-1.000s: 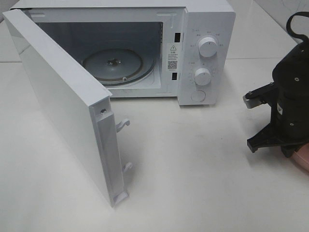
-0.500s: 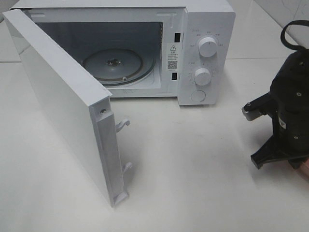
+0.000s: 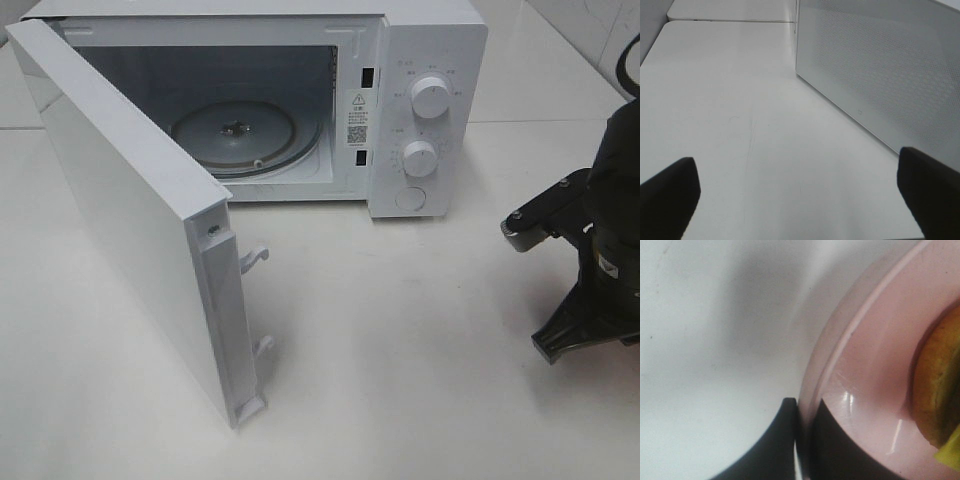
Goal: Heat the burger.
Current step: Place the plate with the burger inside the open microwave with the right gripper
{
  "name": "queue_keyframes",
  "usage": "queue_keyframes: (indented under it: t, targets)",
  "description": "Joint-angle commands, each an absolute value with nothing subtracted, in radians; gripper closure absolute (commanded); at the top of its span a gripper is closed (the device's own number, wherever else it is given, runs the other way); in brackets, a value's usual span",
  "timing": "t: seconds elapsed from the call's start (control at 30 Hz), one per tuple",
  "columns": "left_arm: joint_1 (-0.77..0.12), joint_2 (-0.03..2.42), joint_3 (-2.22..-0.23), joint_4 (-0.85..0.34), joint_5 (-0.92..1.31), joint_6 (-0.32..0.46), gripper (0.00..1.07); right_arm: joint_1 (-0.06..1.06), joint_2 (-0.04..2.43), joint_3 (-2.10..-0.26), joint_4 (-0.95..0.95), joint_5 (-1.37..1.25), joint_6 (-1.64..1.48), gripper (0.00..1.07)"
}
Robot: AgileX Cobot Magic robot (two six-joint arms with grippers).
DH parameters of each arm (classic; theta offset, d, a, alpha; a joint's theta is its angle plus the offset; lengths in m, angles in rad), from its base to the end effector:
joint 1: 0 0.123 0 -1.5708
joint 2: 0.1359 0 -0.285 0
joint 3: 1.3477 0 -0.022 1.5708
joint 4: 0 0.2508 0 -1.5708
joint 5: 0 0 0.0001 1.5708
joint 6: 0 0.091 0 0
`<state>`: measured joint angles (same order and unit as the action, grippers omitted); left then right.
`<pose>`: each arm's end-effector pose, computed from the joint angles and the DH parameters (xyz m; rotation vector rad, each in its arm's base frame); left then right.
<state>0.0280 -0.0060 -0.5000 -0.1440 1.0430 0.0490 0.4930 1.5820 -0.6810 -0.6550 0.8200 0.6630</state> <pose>-0.0052 -0.0114 0.2794 0.0268 2.0143 -0.1227 0.2255 0.0751 0.1564 -0.4305 2.8449 -0.6132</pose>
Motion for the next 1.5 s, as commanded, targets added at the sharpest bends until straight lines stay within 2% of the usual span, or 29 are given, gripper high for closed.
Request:
queue_keyframes:
  t: [0.03, 0.53, 1.5]
  targets:
    - [0.029, -0.013, -0.497, -0.151, 1.036, 0.044, 0.07, 0.518, 1.547, -0.658, -0.701, 0.88, 0.677, 1.07]
    - [0.029, -0.013, -0.497, -0.151, 1.036, 0.044, 0.07, 0.708, 1.427, -0.602, -0.696, 0.952, 0.683, 1.07]
    - [0.029, -0.013, -0.497, -0.151, 1.036, 0.044, 0.07, 1.016, 1.421, -0.6, -0.702, 0.975, 0.661, 1.07]
